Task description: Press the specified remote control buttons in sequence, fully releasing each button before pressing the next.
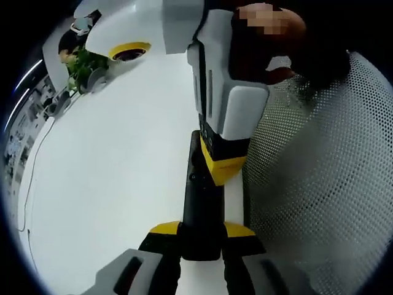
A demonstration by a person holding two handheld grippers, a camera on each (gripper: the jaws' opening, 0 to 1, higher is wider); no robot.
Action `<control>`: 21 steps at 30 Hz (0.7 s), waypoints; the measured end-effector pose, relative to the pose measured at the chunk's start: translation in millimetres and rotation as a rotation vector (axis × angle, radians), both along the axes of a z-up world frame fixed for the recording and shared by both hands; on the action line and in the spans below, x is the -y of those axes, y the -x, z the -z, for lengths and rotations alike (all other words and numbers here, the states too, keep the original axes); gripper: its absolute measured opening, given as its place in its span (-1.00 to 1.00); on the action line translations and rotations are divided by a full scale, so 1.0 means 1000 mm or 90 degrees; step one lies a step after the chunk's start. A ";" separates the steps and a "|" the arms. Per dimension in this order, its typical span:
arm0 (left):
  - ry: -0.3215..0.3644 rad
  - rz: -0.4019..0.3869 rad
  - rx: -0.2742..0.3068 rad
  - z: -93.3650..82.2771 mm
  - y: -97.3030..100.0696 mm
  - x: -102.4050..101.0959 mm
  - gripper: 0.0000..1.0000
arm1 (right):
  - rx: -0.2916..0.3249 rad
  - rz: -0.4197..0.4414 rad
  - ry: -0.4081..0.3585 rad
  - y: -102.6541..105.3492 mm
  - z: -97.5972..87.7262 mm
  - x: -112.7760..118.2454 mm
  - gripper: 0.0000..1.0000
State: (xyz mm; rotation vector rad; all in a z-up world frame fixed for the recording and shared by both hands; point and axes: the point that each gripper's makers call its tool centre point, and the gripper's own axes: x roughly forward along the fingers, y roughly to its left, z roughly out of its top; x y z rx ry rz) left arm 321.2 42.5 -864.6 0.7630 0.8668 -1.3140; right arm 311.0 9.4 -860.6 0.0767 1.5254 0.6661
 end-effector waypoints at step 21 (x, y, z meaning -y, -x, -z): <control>0.004 0.001 0.002 0.000 0.000 0.000 -0.50 | -0.006 0.070 -0.079 -0.009 -0.012 -0.011 -1.00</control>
